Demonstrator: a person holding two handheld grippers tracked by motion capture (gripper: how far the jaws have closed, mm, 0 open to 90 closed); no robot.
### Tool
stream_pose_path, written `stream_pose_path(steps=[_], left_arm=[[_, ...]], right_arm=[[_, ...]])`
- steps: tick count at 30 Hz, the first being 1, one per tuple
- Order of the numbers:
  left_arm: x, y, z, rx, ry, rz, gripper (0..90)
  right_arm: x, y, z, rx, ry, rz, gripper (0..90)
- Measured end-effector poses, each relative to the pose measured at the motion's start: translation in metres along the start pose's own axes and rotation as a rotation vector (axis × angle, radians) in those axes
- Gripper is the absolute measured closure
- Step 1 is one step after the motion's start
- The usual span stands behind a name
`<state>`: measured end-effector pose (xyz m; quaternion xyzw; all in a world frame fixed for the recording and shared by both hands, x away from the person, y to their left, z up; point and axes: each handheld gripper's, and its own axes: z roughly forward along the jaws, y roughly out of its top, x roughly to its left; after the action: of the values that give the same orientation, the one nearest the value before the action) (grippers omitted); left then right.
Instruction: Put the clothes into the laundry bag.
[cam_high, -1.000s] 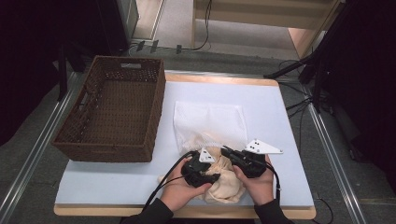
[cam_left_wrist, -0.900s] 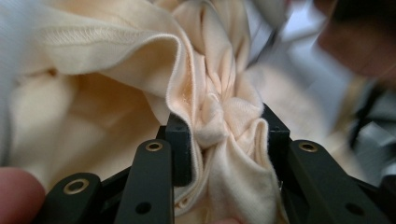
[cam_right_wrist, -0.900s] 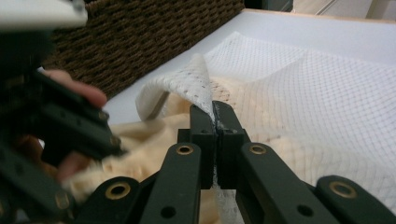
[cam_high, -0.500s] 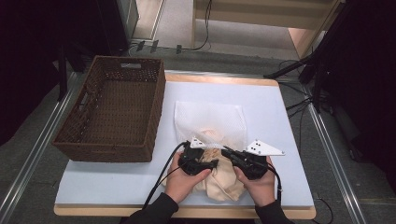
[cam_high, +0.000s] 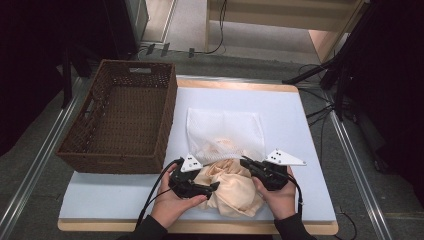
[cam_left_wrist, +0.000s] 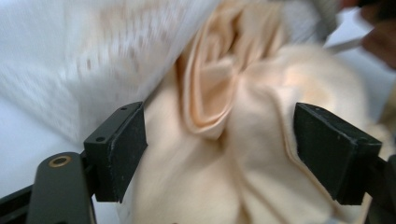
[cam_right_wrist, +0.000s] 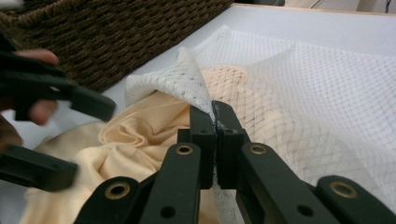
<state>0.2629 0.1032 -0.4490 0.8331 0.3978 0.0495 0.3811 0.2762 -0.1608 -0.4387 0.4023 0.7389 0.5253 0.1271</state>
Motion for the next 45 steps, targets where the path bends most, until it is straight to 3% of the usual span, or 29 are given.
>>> stream_pose_path(steps=[2,3,7,10,13,15,17,21,22,23,24,27,30,32,35,37,39,41,42,44,45], left_arm=[[0.002,-0.004,0.011,0.036,-0.052,-0.014,20.9],[0.0,-0.004,0.014,0.05,-0.049,0.004,26.3],[-0.014,0.003,0.008,0.051,-0.053,0.071,66.1],[-0.027,0.011,0.004,0.033,-0.1,0.105,75.5],[-0.036,0.022,0.001,-0.016,-0.15,0.116,76.2],[-0.038,0.03,0.001,-0.058,-0.124,0.103,76.0],[-0.032,0.035,0.007,-0.081,-0.065,0.057,75.8],[-0.007,0.027,0.038,-0.021,0.05,-0.041,74.8],[-0.002,0.023,0.042,-0.021,0.051,-0.067,73.9],[0.002,0.021,0.041,-0.04,0.02,-0.102,72.4],[0.003,0.02,0.038,-0.05,0.011,-0.101,70.7],[-0.006,0.024,0.024,-0.08,-0.014,-0.048,60.4],[-0.015,0.026,0.005,-0.135,-0.074,-0.029,51.2],[-0.024,0.026,0.001,-0.141,-0.089,0.0,46.4],[-0.037,0.027,0.007,-0.122,-0.084,0.038,35.7],[-0.045,0.026,0.016,-0.098,-0.043,0.084,30.0],[-0.048,0.024,0.03,-0.044,-0.018,0.102,25.4],[-0.047,0.021,0.048,0.045,0.028,0.115,24.6],[-0.047,0.019,0.054,0.056,0.05,0.126,25.1],[-0.049,0.02,0.053,0.044,0.085,0.142,37.3],[-0.05,0.022,0.05,0.043,0.084,0.138,49.6]], right_arm=[[0.002,0.0,0.001,0.002,0.005,-0.003,88.8],[0.003,-0.001,0.002,0.004,0.006,-0.008,88.8],[0.005,-0.001,0.004,0.01,0.017,-0.014,88.8],[0.009,-0.001,0.005,0.007,0.026,-0.016,88.9],[0.012,0.003,0.003,-0.01,0.056,0.002,89.0],[0.016,0.008,-0.001,-0.03,0.065,0.003,89.0],[0.019,0.012,-0.005,-0.047,0.075,-0.006,89.0],[0.017,0.012,-0.006,-0.034,0.076,-0.012,89.1],[0.015,0.01,-0.006,-0.022,0.067,-0.009,89.1],[0.013,0.008,-0.005,-0.014,0.055,-0.01,89.0],[0.01,0.006,-0.004,-0.006,0.046,-0.003,89.1],[0.0,0.002,-0.003,0.013,0.008,0.007,89.0],[-0.007,0.0,-0.003,0.012,-0.009,0.03,89.0],[-0.008,0.001,-0.002,0.011,-0.01,0.03,89.0],[-0.006,0.001,0.0,0.014,-0.012,0.029,88.9],[-0.005,0.001,0.001,0.018,-0.011,0.025,88.9],[-0.002,-0.001,0.003,0.027,-0.004,0.02,88.9],[0.0,-0.002,0.004,0.029,-0.001,0.018,88.9],[0.0,-0.002,0.004,0.032,0.002,0.015,88.9],[0.002,-0.003,0.005,0.034,0.008,0.01,88.9],[0.003,-0.003,0.005,0.035,0.008,0.008,88.9]])
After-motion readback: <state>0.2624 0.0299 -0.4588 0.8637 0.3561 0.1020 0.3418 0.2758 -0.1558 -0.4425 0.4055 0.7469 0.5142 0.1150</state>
